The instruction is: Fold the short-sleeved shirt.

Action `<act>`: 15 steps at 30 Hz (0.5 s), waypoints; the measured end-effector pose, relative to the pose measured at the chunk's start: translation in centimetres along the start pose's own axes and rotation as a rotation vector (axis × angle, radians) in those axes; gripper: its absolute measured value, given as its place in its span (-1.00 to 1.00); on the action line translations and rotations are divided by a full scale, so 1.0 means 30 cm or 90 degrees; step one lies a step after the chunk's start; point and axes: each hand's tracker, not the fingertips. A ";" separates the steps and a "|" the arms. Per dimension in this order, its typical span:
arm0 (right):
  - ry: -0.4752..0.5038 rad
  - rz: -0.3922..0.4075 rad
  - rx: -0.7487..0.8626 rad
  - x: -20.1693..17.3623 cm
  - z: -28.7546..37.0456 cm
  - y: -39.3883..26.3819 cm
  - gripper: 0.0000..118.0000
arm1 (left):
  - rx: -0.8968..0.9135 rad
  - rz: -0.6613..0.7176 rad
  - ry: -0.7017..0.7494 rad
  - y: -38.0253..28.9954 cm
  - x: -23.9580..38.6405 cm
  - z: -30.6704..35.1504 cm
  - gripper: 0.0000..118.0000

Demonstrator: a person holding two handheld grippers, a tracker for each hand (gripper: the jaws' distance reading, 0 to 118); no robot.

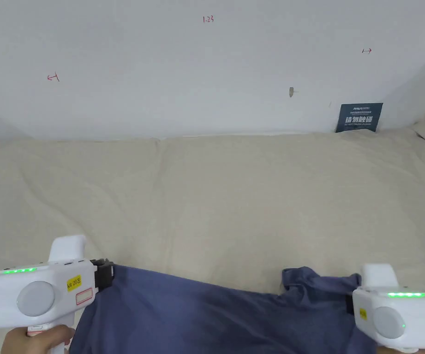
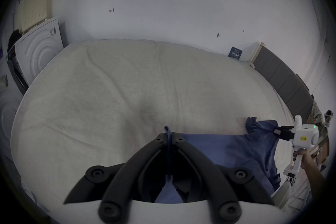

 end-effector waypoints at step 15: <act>0.052 0.013 0.384 -0.017 0.617 0.598 -0.97 | 0.248 -0.011 0.087 0.434 0.004 0.392 -0.93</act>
